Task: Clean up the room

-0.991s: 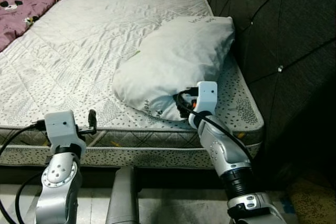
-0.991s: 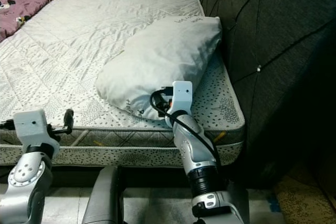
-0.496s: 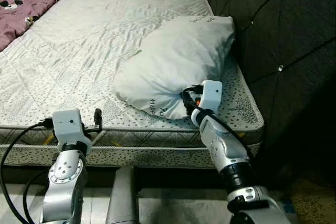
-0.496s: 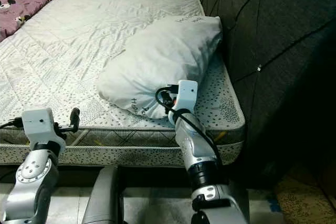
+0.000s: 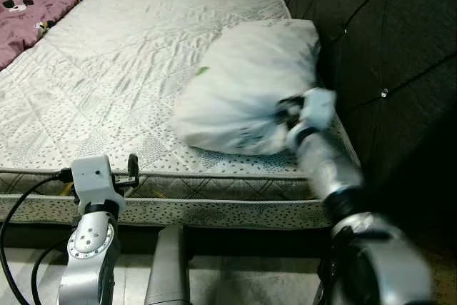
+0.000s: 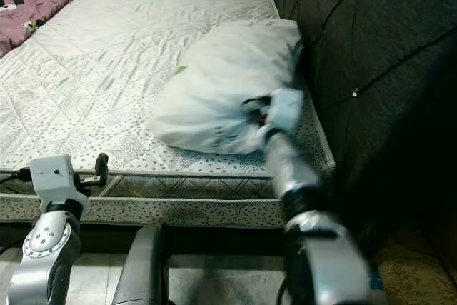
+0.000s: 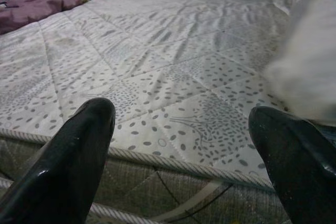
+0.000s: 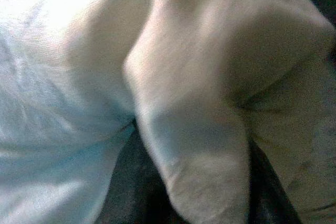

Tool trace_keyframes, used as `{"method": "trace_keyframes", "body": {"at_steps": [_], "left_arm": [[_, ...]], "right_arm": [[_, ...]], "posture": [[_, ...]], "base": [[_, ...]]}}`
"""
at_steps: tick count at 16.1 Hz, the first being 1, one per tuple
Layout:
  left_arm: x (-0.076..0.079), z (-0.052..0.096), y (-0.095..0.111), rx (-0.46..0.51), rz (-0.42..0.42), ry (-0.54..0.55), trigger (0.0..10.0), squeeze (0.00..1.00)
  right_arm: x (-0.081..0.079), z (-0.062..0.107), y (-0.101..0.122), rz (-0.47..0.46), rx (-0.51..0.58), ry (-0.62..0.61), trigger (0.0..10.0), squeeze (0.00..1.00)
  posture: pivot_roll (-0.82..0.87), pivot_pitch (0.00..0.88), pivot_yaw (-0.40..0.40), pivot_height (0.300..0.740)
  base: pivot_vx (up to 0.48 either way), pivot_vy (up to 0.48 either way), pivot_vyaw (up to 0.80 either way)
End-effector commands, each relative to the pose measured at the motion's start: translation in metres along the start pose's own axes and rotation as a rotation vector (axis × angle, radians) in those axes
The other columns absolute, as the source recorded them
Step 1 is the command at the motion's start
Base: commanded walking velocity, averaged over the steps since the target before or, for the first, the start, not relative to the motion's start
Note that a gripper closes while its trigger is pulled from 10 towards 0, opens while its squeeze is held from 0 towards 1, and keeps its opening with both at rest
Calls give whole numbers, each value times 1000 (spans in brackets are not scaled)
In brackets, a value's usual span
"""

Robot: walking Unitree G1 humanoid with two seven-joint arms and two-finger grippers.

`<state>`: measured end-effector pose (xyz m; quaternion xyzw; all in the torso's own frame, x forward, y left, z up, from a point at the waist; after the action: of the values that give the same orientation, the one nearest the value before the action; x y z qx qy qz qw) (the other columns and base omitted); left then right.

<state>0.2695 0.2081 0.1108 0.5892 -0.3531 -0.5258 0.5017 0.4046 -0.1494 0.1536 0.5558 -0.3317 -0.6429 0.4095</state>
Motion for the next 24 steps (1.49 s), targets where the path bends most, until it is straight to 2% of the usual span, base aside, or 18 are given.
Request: {"method": "trace_keyframes", "body": {"at_steps": [1,3,5,6,7,9,11,13,14,15,18,19,21,22,24], "left_arm": [[0,-2,6,17,-18,-11,10000,0],[1,-3,7,18,-21,-18,10000,0],[2,-2,6,14,-19,-20,10000,0],[4,2,3,1,-16,-25,10000,0],[5,5,2,-4,-15,-29,10000,0],[4,8,1,-10,-20,-29,10000,0],[1,7,2,-5,-30,-26,10000,0],[1,6,2,-5,-35,-37,10000,0],[2,5,2,-1,-41,-49,10000,0],[2,5,4,2,-46,-54,10000,0],[0,3,4,1,-48,-51,10000,0],[2,3,5,7,-52,-58,10000,0],[3,4,6,15,-56,-64,10000,0],[3,4,4,11,-57,-65,10000,0],[4,3,5,11,-56,-65,10000,0]], "right_arm": [[7,-3,46,-20,151,-29,0,0],[28,-2,74,-17,216,-88,0,0],[46,2,91,-2,258,-138,0,0],[64,8,102,29,293,-183,0,0],[75,13,106,47,318,-205,0,0],[99,30,102,105,404,-244,0,0],[109,46,73,217,390,-227,0,0],[112,62,52,215,379,-220,0,0],[110,74,37,244,362,-205,0,0],[105,94,19,263,345,-186,0,0],[95,120,-6,281,299,-158,0,0],[84,133,-16,318,273,-115,0,0],[77,140,-21,355,247,-64,0,0],[76,141,-24,346,220,-65,0,0],[72,125,-15,343,222,-55,0,0]], "posture": [[93,0,54,467],[82,0,53,467],[78,0,51,467],[76,0,50,467],[78,0,48,467],[77,9,44,467],[65,18,52,467],[51,22,66,467],[48,23,69,467],[43,22,72,467],[27,29,74,467],[23,31,74,467],[21,27,73,467],[19,23,72,467],[27,20,70,467]], "base": [[0,0,0],[0,0,0],[0,0,0],[0,0,0],[0,0,0],[0,0,0],[0,0,0],[0,0,0],[0,0,0],[0,0,0],[0,0,0],[0,0,0],[0,0,0],[0,0,0],[0,0,0]]}}
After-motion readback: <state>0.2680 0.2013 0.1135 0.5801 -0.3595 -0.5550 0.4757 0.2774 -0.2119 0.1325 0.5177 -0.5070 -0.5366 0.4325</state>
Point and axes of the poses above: a point about 5 cm out from each wrist's last joint towards the gripper, its own z axis pointing back from the gripper into the wrist, its own y axis along the axis of the wrist's last joint, x = y × z, the point moved 1 cm from there along -z, pointing out of the wrist towards the gripper, and after that the axes turned 14 degrees about -z, right-handed, at the moved point
